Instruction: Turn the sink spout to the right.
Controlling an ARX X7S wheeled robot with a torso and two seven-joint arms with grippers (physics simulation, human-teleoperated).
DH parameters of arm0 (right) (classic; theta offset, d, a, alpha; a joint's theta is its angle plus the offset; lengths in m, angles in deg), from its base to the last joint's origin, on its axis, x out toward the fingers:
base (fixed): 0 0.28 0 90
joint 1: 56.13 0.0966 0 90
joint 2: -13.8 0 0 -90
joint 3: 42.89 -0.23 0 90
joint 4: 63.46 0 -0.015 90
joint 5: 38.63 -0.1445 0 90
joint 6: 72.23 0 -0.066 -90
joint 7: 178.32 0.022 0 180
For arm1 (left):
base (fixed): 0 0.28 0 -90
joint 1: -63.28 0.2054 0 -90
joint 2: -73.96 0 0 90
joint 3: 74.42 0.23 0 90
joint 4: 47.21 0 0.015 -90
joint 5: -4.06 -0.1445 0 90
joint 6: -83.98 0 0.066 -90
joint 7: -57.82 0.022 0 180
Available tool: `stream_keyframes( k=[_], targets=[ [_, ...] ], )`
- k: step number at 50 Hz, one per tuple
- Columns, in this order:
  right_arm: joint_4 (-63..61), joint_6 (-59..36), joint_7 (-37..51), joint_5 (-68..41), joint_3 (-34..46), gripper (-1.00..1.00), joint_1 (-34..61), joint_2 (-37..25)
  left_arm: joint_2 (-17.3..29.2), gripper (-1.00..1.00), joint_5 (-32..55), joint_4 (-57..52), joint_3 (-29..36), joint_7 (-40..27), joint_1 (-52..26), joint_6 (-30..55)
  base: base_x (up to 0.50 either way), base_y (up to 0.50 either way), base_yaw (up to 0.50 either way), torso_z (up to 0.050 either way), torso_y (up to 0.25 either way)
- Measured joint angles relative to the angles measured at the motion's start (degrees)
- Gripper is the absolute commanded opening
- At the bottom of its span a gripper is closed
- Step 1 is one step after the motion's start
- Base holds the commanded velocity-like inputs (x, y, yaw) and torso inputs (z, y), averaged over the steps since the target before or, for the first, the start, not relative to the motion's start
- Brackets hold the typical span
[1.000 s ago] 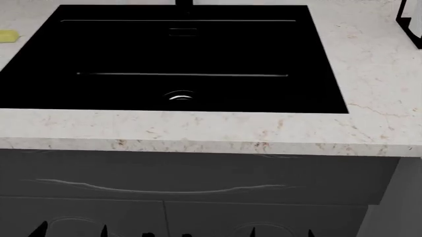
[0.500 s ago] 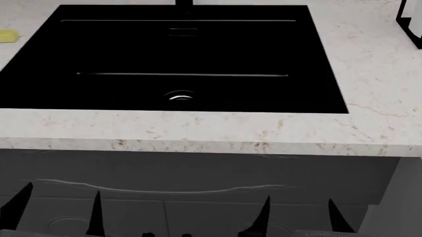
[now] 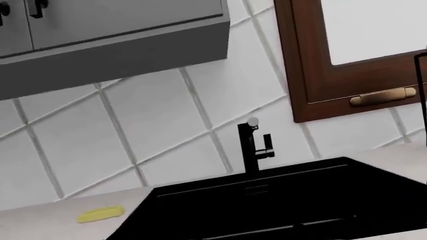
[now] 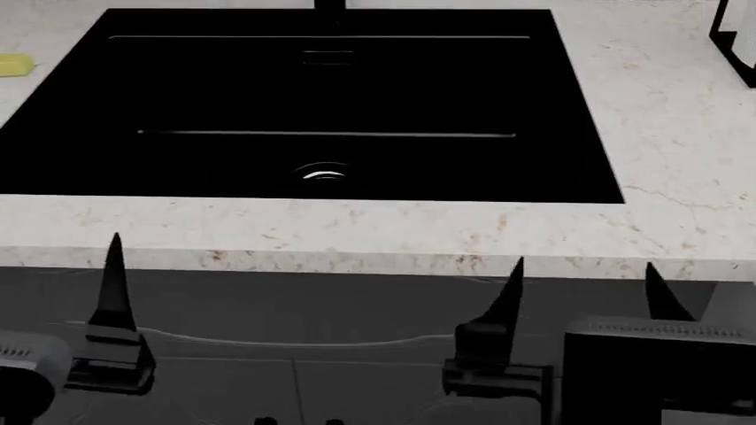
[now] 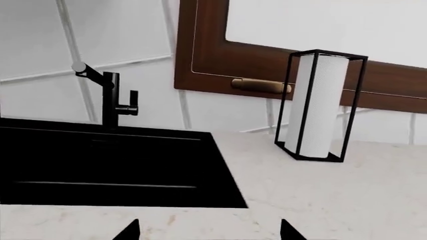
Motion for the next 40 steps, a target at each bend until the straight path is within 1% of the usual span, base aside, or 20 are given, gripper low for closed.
stream_keyframes(
  k=[22, 31, 40],
  targets=[
    [-1.31, -11.51, 0.15, -1.95, -0.41, 1.00, 13.22, -0.75, 1.00, 1.00, 2.08, -3.04, -2.01, 0.85, -14.19, 13.20, 0.00, 0.00, 0.00, 0.000, 0.000],
    [-1.82, -13.76, 0.06, -2.78, -0.51, 1.00, 16.07, -0.66, 1.32, 1.00, 2.72, -3.87, -2.19, 1.12, -18.03, 16.84, 0.25, 0.00, 0.00, 0.000, 0.000],
    [-2.27, -14.68, -0.07, -3.58, -0.87, 1.00, 17.07, -0.64, 1.59, 1.00, 2.94, -4.02, -1.71, 1.10, -20.00, 18.45, 0.29, 0.00, 0.00, 0.000, 0.000]
  ],
)
